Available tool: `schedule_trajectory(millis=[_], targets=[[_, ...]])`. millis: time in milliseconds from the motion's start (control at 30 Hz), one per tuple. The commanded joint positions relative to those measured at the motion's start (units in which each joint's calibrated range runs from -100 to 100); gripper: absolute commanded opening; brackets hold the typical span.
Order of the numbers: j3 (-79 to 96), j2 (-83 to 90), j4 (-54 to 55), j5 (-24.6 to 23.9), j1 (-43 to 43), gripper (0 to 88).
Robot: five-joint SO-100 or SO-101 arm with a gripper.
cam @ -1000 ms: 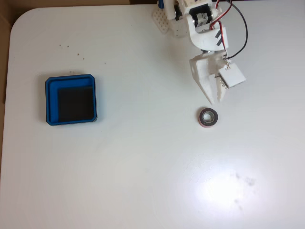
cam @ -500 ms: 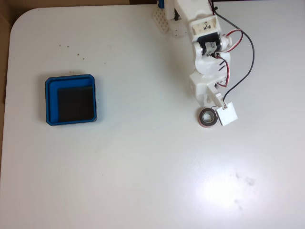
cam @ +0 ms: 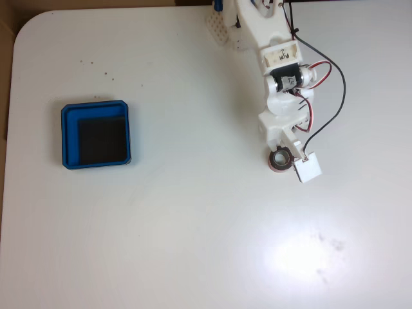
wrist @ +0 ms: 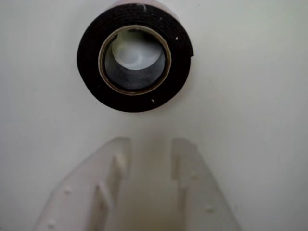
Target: Pick the red roll and drop it in the blue box
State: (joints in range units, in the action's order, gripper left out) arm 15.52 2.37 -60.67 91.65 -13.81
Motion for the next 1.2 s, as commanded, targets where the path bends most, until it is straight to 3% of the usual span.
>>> schedule_trajectory(millis=[0,200,1167], targets=[[-3.7,0.1,0.0,0.3,0.7,8.4],[-5.1,-0.8,0.0,0.3,0.8,17.5],[-15.7,-21.1,-0.1,2.8,5.6,17.6]])
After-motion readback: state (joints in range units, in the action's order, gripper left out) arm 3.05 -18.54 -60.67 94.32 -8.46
